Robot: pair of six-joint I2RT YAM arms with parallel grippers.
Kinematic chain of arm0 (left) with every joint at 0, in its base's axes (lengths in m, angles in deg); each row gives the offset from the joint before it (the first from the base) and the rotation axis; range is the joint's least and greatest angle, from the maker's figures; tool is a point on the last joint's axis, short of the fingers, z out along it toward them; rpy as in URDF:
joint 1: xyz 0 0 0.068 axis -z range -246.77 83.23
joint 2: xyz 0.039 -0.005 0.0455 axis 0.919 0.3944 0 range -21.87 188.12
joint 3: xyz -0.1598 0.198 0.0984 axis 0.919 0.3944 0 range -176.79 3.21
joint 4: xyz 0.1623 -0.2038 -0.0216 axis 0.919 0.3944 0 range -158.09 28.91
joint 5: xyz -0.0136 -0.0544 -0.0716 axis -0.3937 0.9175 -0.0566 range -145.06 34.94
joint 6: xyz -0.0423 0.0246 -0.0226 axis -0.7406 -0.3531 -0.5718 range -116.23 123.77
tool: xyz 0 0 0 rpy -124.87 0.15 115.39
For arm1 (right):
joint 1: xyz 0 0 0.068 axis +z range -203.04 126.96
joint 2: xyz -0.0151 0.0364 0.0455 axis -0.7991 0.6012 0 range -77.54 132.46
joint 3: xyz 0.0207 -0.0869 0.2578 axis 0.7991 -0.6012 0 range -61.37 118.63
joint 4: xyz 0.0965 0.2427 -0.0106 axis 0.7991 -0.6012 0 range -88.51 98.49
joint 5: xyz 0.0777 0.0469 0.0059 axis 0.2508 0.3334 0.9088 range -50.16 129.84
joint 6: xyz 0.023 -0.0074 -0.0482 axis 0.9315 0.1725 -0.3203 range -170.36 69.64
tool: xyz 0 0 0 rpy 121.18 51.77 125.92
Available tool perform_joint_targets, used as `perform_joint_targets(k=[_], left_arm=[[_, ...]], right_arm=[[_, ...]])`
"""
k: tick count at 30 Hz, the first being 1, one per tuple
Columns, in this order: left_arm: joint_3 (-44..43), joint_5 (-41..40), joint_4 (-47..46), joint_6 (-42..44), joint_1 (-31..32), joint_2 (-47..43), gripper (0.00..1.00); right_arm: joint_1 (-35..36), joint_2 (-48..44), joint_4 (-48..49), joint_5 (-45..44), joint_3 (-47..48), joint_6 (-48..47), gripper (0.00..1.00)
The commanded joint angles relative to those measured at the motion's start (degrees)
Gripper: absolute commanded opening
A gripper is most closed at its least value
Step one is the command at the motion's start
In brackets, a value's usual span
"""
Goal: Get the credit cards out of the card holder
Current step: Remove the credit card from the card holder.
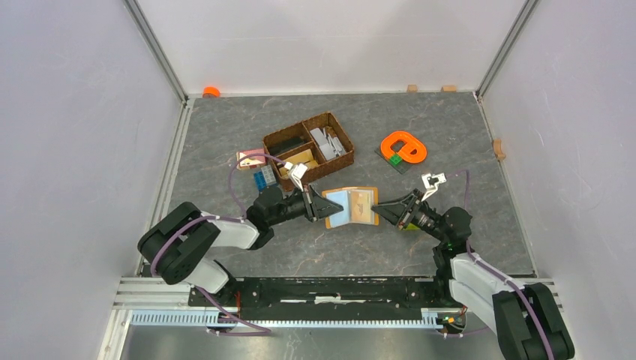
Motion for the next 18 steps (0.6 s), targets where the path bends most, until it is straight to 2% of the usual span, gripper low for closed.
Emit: perform_joint_targets(k=[1,5,10,13,18], left_arm=[[0.6,-1.1,-4.7,-1.0,-0.6,-2.9,0.02],[1.4,-1.7,-4.5,-0.9,-1.1,-4.6,0.02],[1.1,-0.3,-5.0,-1.1,-1.1,-4.8,0.02],[0.5,1.1,-5.8,-1.5,-1.1,-4.2,0.02],[0.1,1.7,-6.3,-2.1,-1.1,-3.2,0.02]], right_arm=[[0.0,-1.3,-4.1,-0.1,1.0,-3.9,0.27],[0.0,-0.9,-4.9,0.8,1.7,-4.8,0.27],[0.2,0.1,-10.6,1.0,3.8,-7.9,0.14],[0.6,0.2,-10.8,1.3,4.2,-8.1,0.13],[2.5,-0.4,-15.9,-0.3,6.1,-12.2,0.04]])
